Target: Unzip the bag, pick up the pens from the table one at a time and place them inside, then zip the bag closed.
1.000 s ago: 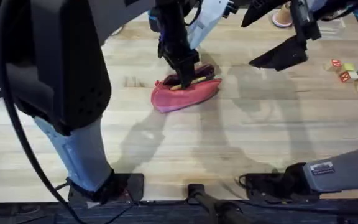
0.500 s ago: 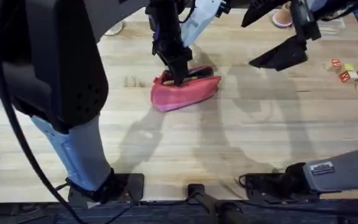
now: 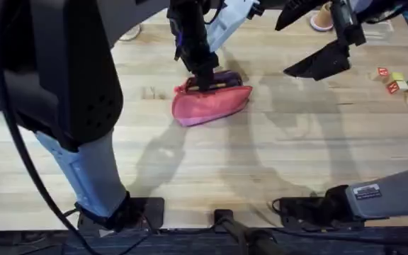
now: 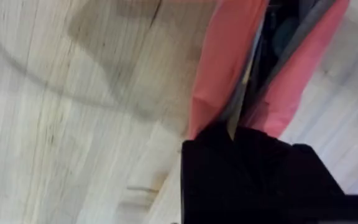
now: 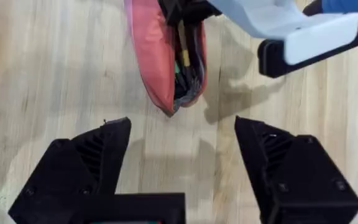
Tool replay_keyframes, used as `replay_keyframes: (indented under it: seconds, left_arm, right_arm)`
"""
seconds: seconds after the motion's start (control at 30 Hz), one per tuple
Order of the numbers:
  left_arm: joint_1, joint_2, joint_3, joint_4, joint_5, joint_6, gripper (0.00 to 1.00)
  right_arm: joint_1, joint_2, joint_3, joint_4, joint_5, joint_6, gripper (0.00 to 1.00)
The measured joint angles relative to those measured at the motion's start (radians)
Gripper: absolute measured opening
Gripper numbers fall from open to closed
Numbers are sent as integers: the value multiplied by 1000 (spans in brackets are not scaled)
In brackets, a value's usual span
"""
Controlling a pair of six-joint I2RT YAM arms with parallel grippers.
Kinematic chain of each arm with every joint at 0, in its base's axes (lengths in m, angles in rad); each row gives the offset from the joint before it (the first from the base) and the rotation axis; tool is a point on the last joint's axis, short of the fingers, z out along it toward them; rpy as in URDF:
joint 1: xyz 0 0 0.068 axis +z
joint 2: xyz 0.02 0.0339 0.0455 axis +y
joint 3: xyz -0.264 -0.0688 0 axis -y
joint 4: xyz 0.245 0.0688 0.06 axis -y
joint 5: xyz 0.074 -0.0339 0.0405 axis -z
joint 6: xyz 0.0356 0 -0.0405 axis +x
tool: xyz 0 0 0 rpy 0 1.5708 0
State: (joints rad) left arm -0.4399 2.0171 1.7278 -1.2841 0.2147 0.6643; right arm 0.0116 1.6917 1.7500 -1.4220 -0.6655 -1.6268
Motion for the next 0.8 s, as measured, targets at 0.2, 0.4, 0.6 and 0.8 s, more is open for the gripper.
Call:
replay_keyframes:
  seconds: [0.2, 0.4, 0.6, 0.8]
  left_arm:
    - [5, 0, -47, 29, 19, 37, 43]
    - [5, 0, -48, 24, 27, 47, 44]
    - [5, 0, -48, 24, 28, 54, 77]
    - [2, 0, -51, 25, 40, 61, 937]
  right_arm:
    - [0, 0, 0, 0, 0, 0, 996]
    - [0, 0, 0, 0, 0, 0, 996]
    - [0, 0, 0, 0, 0, 0, 996]
    - [0, 0, 0, 1, 0, 0, 996]
